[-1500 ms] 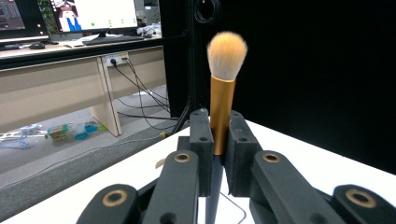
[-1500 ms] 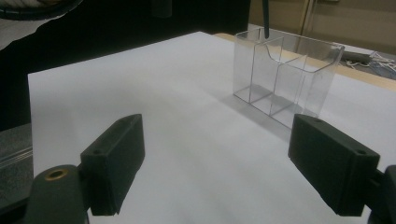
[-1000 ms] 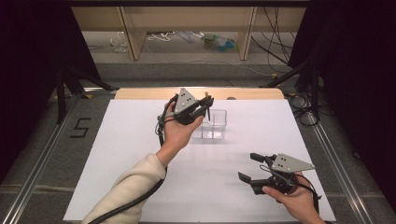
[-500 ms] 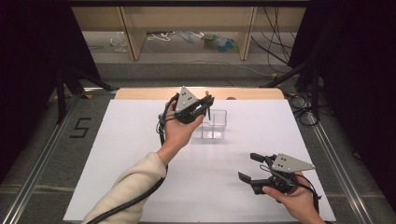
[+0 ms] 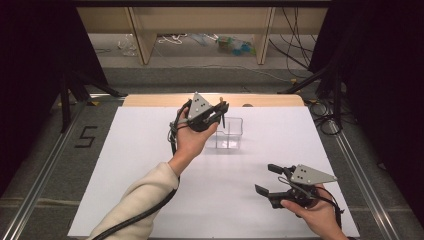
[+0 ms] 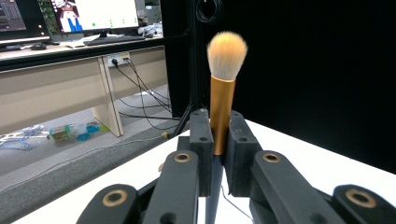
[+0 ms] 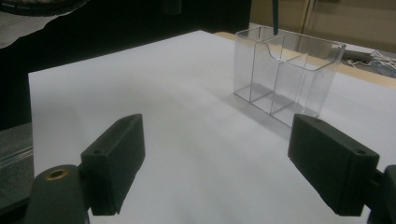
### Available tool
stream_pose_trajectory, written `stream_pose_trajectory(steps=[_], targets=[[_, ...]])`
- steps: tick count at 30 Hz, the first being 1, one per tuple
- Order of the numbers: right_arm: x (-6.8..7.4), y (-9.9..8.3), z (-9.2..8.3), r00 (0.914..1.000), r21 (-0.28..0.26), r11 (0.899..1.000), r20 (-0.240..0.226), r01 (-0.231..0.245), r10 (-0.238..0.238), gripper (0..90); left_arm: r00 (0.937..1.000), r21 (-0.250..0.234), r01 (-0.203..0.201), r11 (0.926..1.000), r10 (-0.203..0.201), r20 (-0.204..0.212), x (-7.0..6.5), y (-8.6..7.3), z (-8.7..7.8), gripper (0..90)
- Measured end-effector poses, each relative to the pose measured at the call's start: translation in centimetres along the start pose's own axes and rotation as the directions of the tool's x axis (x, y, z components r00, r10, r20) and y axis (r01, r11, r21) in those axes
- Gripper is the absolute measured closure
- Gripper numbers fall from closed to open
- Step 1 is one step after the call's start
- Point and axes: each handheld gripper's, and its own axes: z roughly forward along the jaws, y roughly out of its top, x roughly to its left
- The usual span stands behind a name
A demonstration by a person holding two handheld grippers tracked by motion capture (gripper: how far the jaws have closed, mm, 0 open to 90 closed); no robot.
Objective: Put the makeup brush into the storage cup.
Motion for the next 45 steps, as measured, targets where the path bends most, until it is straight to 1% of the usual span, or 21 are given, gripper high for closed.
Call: stream_pose_trajectory(steps=[3,6,7,9,10,11,16,20,21,22,23,25,26,29,30,31,35,36,37,39,45], targets=[[-0.04,0.00,-0.01,1.0000,0.001,1.000,-0.001,0.003,-0.003,19.8,1.0000,0.000,0.000,1.0000,0.000,0.000,0.01,-0.04,0.07,83.5],[-0.02,-0.06,0.18,1.0000,-0.019,1.000,-0.005,-0.001,0.001,19.8,1.0000,0.000,-0.001,1.0000,0.001,0.001,-0.01,-0.07,0.14,83.4],[-0.01,0.00,0.00,1.0000,0.002,1.000,-0.002,-0.002,0.002,19.8,1.0000,0.000,-0.001,1.0000,0.001,0.001,-0.02,-0.08,0.15,83.5],[-0.01,0.01,-0.01,1.0000,0.003,1.000,-0.002,-0.002,0.002,19.8,1.0000,0.000,-0.002,1.0000,0.002,0.000,-0.03,-0.09,0.19,83.4],[0.00,-0.05,0.16,1.0000,-0.017,1.000,-0.006,-0.004,0.004,19.8,1.0000,0.001,-0.004,1.0000,0.004,0.000,-0.04,-0.10,0.21,83.5],[-0.02,-0.08,0.20,1.0000,-0.022,1.000,-0.004,0.002,-0.002,19.8,1.0000,0.000,-0.003,1.0000,0.003,0.000,-0.05,-0.11,0.23,83.5],[-0.02,-0.09,0.21,1.0000,-0.021,1.000,-0.005,0.000,-0.001,19.8,1.0000,0.003,-0.004,1.0000,0.004,0.001,-0.08,-0.16,0.33,83.5],[0.01,-0.09,0.20,1.0000,-0.017,1.000,-0.007,-0.003,0.003,19.8,1.0000,0.005,-0.006,1.0000,0.006,0.000,-0.08,-0.18,0.37,83.4],[-0.01,-0.03,0.03,1.0000,0.005,1.000,-0.005,-0.001,0.001,19.8,1.0000,0.006,-0.006,1.0000,0.006,0.000,-0.09,-0.17,0.39,83.5],[-0.02,-0.04,0.03,1.0000,0.006,1.000,-0.005,0.000,0.000,19.8,1.0000,0.005,-0.005,1.0000,0.005,0.000,-0.11,-0.17,0.42,83.4],[-0.01,-0.08,0.17,0.9999,-0.011,1.000,-0.010,-0.003,0.003,19.8,1.0000,0.005,-0.005,1.0000,0.005,0.000,-0.12,-0.16,0.44,83.5],[-0.02,-0.06,0.12,0.9999,-0.005,1.000,-0.012,-0.001,0.001,19.8,1.0000,0.005,-0.008,1.0000,0.008,0.001,-0.14,-0.16,0.49,83.5],[0.01,-0.05,0.04,1.0000,0.003,1.000,0.000,-0.001,0.001,19.8,1.0000,0.005,-0.008,1.0000,0.008,0.001,-0.14,-0.17,0.51,83.4],[-0.01,-0.07,0.16,0.9999,-0.011,1.000,-0.010,-0.005,0.004,19.8,0.9999,0.006,-0.010,0.9999,0.010,0.001,-0.10,-0.21,0.55,83.4],[0.03,0.01,-0.11,1.0000,0.022,1.000,0.008,-0.003,0.003,19.8,1.0000,0.006,-0.010,0.9999,0.010,0.001,-0.09,-0.24,0.57,83.5],[0.02,0.00,-0.10,1.0000,0.023,1.000,0.004,-0.004,0.004,19.8,1.0000,0.006,-0.009,0.9999,0.009,0.001,-0.09,-0.26,0.58,83.4],[0.02,0.01,-0.09,1.0000,0.023,1.000,0.003,-0.005,0.005,19.8,0.9999,0.009,-0.011,0.9999,0.011,-0.001,-0.10,-0.35,0.69,83.4],[0.05,-0.07,0.06,0.9999,0.006,1.000,-0.002,-0.012,0.012,19.9,0.9999,0.010,-0.012,0.9999,0.012,-0.001,-0.11,-0.39,0.72,83.4],[0.17,-0.12,0.18,0.9992,0.001,0.999,-0.020,-0.035,0.035,19.9,0.9999,0.012,-0.013,0.9999,0.013,-0.002,-0.11,-0.41,0.74,83.4],[0.13,-0.08,0.05,0.9997,0.013,1.000,-0.008,-0.025,0.025,19.9,0.9999,0.013,-0.015,0.9998,0.015,-0.004,-0.10,-0.45,0.80,83.4],[0.09,-0.06,0.02,0.9997,0.015,1.000,-0.011,-0.021,0.021,19.9,0.9998,0.017,-0.021,0.9996,0.021,0.000,-0.05,-0.49,0.93,83.4]])
